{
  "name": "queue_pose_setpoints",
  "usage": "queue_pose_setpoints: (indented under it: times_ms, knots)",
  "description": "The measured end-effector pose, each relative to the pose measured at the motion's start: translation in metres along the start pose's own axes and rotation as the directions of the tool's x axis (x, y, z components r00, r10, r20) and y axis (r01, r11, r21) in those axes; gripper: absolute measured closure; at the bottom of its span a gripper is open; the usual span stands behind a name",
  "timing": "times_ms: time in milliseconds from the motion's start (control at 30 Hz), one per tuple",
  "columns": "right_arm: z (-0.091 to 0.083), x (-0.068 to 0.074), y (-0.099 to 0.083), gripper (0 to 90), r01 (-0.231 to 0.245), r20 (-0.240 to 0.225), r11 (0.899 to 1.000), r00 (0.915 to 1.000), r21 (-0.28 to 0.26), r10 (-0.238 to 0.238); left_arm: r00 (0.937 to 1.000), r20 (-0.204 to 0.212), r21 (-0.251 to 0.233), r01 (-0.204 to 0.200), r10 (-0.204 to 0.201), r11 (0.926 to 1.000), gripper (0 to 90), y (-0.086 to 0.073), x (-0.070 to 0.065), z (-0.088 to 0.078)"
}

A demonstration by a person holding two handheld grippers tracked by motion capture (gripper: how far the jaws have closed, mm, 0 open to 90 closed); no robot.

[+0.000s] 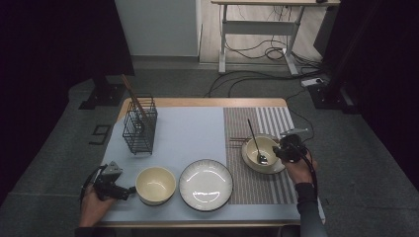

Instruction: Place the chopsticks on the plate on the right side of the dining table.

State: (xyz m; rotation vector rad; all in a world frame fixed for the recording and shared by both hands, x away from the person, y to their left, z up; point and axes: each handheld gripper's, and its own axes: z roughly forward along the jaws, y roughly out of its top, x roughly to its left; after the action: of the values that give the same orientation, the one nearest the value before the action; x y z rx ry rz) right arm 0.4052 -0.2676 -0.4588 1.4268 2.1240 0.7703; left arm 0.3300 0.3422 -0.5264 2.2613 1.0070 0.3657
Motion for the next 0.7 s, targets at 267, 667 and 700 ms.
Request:
queue_pose_setpoints:
  times_ms: [267, 667, 700]
  knots:
    - [0.01, 0.002, 0.0, 77.4, 0.03, -0.003, 0.999, 0.9996, 0.029, -0.03, 1.0, 0.0, 0.0, 0.0, 0.0, 1.0, 0.0, 0.0, 0.0, 0.0]
    - [0.011, -0.001, 0.001, 81.3, 0.018, 0.036, 1.0, 0.9992, 0.012, -0.018, 1.0, 0.0, -0.001, 0.0, 0.0, 1.0, 0.0, 0.0, 0.0, 0.0]
    - [0.011, -0.001, 0.001, 81.3, 0.018, 0.039, 1.0, 0.9991, 0.012, -0.019, 1.0, 0.0, -0.001, 0.0, 0.0, 1.0, 0.0, 0.0, 0.0, 0.0]
